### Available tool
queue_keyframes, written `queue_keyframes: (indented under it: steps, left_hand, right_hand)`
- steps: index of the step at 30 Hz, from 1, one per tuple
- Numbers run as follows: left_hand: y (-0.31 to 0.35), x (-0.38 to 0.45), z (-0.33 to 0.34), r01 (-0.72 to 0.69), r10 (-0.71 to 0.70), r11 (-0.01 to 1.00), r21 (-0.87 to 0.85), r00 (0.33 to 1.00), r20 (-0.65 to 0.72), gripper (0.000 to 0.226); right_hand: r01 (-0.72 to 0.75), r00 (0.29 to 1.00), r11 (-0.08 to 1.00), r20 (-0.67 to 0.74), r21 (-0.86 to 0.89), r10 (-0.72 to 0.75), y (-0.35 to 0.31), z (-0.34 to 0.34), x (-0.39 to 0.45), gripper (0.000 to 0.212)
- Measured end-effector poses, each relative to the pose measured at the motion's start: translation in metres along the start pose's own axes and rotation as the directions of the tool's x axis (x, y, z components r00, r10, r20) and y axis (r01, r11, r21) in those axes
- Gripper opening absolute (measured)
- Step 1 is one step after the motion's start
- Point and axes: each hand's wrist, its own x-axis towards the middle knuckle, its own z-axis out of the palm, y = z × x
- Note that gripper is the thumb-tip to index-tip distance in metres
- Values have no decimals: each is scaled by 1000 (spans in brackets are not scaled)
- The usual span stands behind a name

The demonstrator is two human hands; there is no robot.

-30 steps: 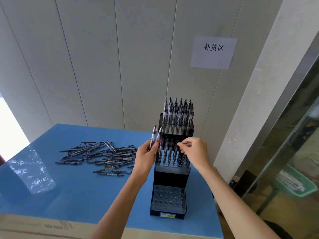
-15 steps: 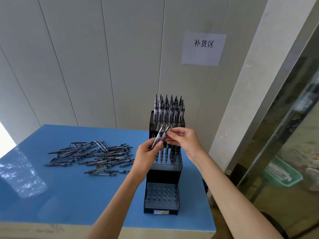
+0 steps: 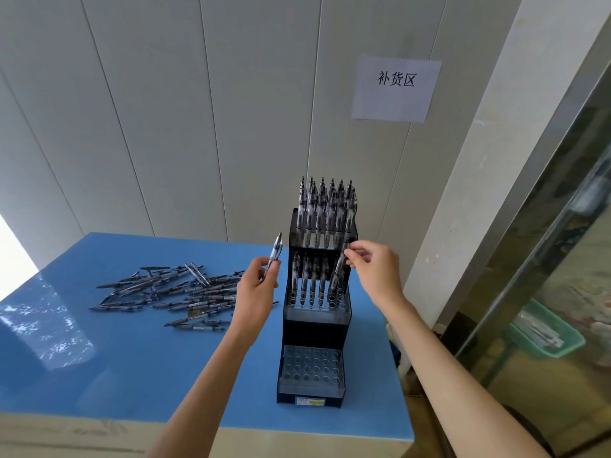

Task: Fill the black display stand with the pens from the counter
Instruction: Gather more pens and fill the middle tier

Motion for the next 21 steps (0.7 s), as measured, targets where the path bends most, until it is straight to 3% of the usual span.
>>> queue_keyframes:
  steps: [9, 21]
  left_hand:
    - [0, -2, 0, -3, 3, 1000, -29, 1000, 19, 21]
    - [7, -2, 4, 11, -11, 1000, -17, 1000, 29, 20]
  right_hand:
    - [56, 998, 996, 38, -70, -53, 2, 8, -5, 11]
    - [17, 989, 991, 150, -130, 2, 22, 21, -16, 9]
